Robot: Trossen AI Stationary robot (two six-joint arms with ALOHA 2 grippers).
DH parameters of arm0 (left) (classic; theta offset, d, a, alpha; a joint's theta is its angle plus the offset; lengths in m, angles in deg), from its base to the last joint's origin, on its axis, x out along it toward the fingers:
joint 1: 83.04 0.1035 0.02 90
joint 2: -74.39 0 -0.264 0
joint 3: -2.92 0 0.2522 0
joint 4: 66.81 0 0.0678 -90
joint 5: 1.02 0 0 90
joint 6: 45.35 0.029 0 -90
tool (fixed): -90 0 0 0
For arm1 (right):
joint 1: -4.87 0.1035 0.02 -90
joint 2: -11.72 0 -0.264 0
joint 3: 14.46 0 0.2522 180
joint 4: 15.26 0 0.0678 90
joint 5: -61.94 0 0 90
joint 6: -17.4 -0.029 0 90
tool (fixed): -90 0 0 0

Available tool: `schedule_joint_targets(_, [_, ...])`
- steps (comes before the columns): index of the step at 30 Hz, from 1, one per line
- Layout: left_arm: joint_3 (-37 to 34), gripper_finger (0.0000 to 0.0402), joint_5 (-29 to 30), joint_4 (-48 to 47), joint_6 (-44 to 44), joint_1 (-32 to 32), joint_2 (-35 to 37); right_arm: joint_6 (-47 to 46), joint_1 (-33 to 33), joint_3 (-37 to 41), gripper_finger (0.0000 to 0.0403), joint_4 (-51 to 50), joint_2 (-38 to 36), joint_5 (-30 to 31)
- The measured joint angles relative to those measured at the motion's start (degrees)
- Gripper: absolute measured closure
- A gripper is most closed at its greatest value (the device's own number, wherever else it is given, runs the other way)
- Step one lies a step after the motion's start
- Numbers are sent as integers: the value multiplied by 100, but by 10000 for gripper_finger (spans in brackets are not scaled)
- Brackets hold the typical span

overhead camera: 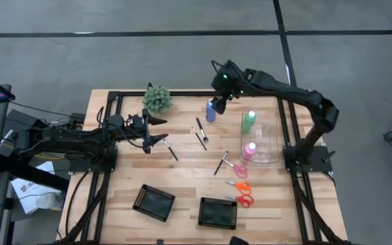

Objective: Pick & Place Paint Supplies
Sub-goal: Put the blue paint bottle into the transparent bin

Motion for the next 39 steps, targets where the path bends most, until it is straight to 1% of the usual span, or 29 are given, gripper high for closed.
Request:
schedule_joint_targets(5, [0, 121, 0, -27, -3, 0, 0, 139, -158, -860, 130, -790, 629, -244])
schedule_joint_targets(9, [-2, 121, 0, -49, -16, 0, 0, 245, -227, -1158, 130, -1031, 970, -384])
schedule_joint_targets(13, [-2, 121, -1, -68, -18, -2, 0, 351, -222, -1200, 130, -1119, 1147, -407])
schedule_joint_targets(22, [-2, 121, 0, -132, -3, -2, 0, 430, -234, -1203, 130, -1306, 1154, -495])
schedule_joint_targets(32, [-2, 121, 0, -132, 0, -2, 0, 565, -298, -1203, 131, -1089, 1154, -495])
schedule_joint_targets(39, [-2, 121, 2, -132, 0, -2, 0, 632, -252, -1217, 132, -1048, 1348, -504])
